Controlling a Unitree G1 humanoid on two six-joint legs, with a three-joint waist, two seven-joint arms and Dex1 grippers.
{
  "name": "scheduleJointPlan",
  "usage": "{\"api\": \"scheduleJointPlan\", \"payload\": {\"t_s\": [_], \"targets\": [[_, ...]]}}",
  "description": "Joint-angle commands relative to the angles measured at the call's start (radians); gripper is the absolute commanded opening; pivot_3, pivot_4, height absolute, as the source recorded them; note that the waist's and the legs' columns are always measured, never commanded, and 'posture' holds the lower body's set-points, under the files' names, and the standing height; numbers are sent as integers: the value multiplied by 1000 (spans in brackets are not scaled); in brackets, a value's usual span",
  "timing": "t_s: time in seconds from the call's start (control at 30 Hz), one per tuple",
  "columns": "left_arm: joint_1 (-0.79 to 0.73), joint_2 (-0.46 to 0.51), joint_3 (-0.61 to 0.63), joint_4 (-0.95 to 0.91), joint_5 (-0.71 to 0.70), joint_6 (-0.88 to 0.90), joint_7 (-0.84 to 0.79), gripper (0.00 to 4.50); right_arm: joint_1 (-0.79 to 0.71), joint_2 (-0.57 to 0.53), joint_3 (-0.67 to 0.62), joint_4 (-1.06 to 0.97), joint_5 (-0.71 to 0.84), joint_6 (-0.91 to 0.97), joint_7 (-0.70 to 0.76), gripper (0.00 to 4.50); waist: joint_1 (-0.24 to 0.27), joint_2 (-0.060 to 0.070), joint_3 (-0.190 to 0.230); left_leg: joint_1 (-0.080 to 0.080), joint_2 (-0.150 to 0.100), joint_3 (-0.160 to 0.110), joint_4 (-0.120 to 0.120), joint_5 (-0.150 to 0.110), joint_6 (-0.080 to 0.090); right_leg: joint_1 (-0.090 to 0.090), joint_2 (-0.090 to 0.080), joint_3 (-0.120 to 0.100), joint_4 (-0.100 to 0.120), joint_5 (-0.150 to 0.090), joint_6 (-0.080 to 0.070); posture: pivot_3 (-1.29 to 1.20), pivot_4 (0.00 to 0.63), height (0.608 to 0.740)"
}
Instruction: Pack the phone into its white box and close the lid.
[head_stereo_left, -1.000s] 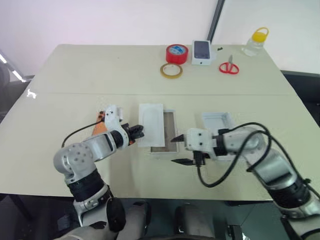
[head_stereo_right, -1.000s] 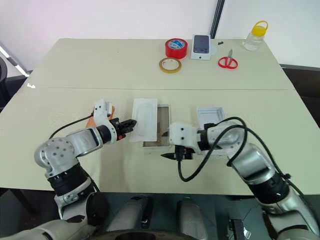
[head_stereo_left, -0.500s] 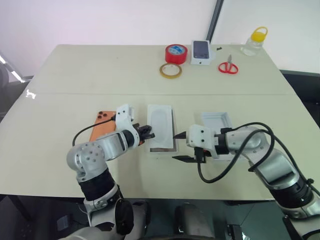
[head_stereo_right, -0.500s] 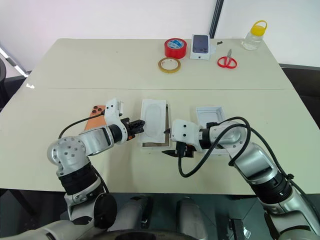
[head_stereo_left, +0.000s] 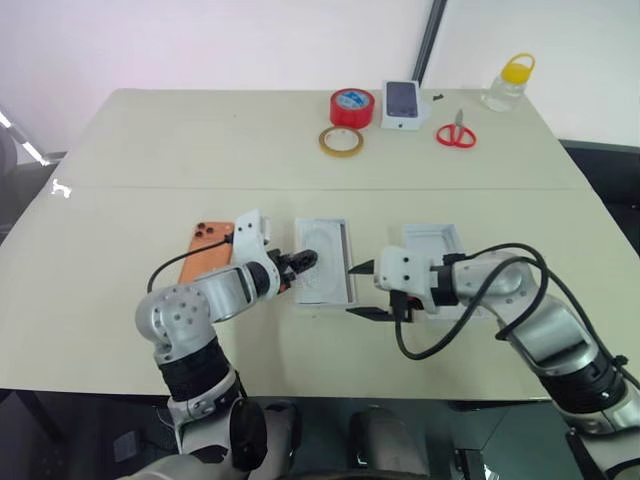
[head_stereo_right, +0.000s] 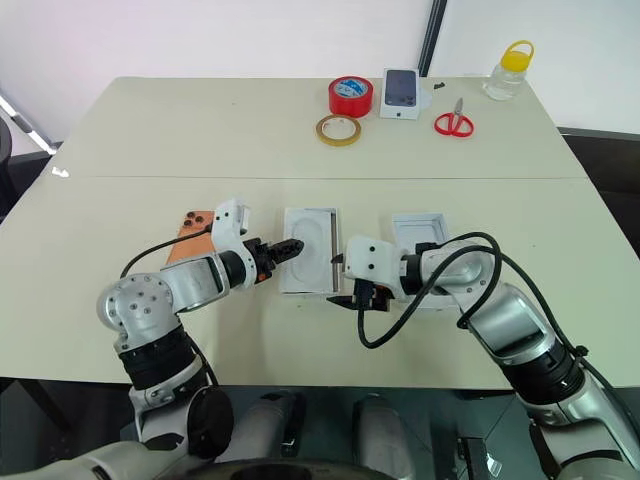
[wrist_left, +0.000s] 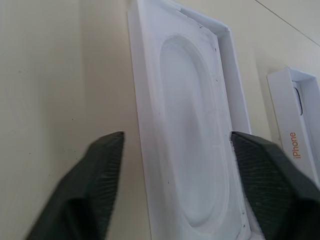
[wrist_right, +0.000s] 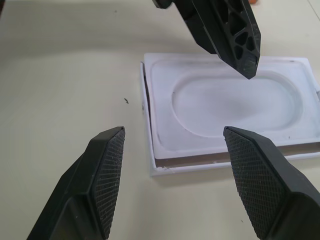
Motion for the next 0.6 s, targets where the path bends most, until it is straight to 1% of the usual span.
{"api": "scheduleJointPlan", "payload": {"t_s": [0.03, 0.2, 0.27, 0.33, 0.4, 0.43, 0.47, 0.5, 0.6], "targets": [[-1, 35, 1, -41, -68, 9, -30, 3729, -31, 3, -32, 19, 0, -19, -17, 3322, -1, 0, 0, 0, 0, 0, 0, 0, 0, 0, 0, 0, 0, 0, 0, 0, 150, 740], [-6, 151, 15, -56, -117, 9, -109, 3729, -59, 21, -47, 72, -4, -24, -54, 3322, -1, 0, 0, 0, 0, 0, 0, 0, 0, -1, 0, 0, 0, 0, 0, 0, 150, 740], [-7, 202, 22, -62, -122, -3, -152, 3770, -70, 27, -53, 94, -3, -24, -65, 2756, -1, 0, 0, 0, 0, 0, 0, 0, 0, 0, 0, 0, 0, 0, 0, 0, 150, 740], [14, 279, 9, -65, -120, -42, -209, 3770, -88, 43, -60, 125, -10, -19, -94, 1919, -1, 0, 0, 0, 0, 0, 0, 0, 0, 0, 0, 0, 0, 0, 0, 0, 150, 740], [55, 372, -33, -78, -92, -166, -291, 3770, -113, 68, -60, 157, -19, -7, -128, 892, -8, 0, 0, 0, 0, 0, -1, 0, -1, -1, 0, 0, 1, 0, 0, 0, 150, 740], [87, 428, -70, -88, -55, -260, -338, 3770, -129, 89, -58, 172, -26, 7, -154, 319, -7, 0, 0, 0, 0, 0, -1, 1, -1, -1, 0, 0, 1, 0, 0, 0, 150, 740], [118, 475, -102, -95, -15, -349, -378, 3770, -144, 115, -59, 183, -26, 28, -181, 28, -11, 0, 0, 0, 0, 0, -1, 1, -1, -1, 0, 0, 1, 0, 0, 0, 150, 740], [156, 530, -136, -93, 20, -431, -432, 3770, -161, 146, -55, 191, -29, 48, -210, 28, -14, 1, 0, 0, 1, 0, -1, 1, -1, -2, 0, 1, 1, 0, -1, 0, 150, 740], [251, 655, -213, -70, 115, -663, -579, 3770, -203, 229, -34, 216, -41, 103, -278, 28, -22, 1, 0, 0, 1, 0, -3, 1, -2, -2, 0, 1, 1, 0, -1, 0, 150, 740]]}}
